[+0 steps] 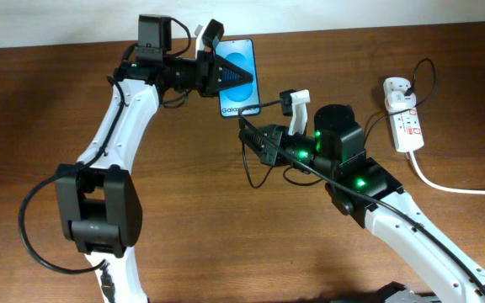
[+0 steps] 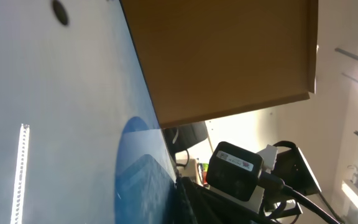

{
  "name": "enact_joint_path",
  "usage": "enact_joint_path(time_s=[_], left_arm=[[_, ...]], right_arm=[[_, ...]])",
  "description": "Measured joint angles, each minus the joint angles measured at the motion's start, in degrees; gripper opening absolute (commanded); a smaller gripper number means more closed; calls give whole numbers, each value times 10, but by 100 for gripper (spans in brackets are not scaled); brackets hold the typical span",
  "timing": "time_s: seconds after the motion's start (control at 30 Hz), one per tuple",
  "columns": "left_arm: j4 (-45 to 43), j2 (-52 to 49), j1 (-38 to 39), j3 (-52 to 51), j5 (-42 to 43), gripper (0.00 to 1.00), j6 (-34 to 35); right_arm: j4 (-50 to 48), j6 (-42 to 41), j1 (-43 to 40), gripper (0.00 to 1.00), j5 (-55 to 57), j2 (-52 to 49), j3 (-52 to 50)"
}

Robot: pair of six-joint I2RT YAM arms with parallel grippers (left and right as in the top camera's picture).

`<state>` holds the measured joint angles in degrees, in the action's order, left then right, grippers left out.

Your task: Plug charger to phone and switch on socket

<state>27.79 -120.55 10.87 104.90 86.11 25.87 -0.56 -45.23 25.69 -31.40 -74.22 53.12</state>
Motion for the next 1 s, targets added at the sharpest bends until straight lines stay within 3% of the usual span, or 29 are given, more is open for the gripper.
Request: enact_joint_path(time_s=[1.0], left_arm=[[-1,0,10,4,-17,0,-8]], right_arm=[[-12,0,-17,4,-21,0,-8]])
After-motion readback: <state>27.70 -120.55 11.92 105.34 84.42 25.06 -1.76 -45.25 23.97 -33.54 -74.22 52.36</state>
